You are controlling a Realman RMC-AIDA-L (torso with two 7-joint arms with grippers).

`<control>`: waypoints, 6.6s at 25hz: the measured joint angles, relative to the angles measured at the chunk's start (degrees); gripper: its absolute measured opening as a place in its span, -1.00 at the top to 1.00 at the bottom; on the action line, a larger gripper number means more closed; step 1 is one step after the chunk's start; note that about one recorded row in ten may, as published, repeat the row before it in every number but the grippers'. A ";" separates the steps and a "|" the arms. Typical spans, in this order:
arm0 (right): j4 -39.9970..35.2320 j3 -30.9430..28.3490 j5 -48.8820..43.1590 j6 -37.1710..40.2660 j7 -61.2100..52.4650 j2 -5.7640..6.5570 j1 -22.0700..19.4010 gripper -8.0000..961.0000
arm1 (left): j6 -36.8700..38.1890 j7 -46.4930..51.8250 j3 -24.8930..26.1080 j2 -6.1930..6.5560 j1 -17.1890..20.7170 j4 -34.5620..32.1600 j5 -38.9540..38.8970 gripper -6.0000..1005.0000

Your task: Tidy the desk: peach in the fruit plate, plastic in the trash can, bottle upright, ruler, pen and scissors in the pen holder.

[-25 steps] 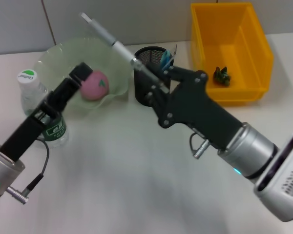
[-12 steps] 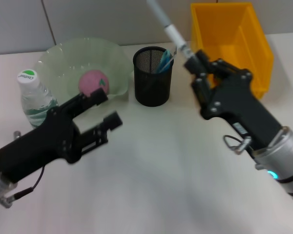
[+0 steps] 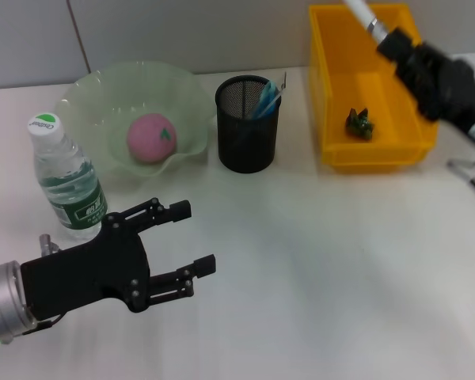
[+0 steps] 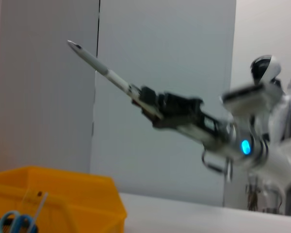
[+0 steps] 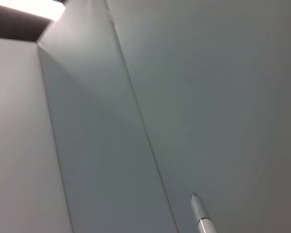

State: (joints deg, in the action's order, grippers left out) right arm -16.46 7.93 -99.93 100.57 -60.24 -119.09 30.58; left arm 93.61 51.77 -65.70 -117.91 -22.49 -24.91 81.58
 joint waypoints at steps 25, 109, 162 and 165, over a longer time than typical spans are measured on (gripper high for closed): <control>-46.42 33.19 -43.45 1.94 -78.58 12.30 30.21 0.69 | -9.37 -1.50 -1.99 -0.57 0.37 0.26 0.25 -0.58; -35.26 52.57 -6.30 -13.27 -36.68 0.12 -5.13 -0.43 | -9.76 0.53 -2.57 0.33 0.77 2.01 0.16 -0.58; -10.16 45.77 1.96 -13.51 7.13 -0.21 -8.26 -0.62 | -6.68 5.63 -2.77 2.05 0.61 1.12 4.73 -0.58; -10.17 45.77 1.98 -13.51 7.15 -0.26 -8.21 -0.62 | -6.58 5.63 -2.77 2.07 0.61 1.08 4.73 -0.58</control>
State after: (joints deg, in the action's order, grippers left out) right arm -26.63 53.70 -97.95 87.06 -53.09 -119.35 22.37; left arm 87.04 57.40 -68.47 -115.85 -21.88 -23.83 86.31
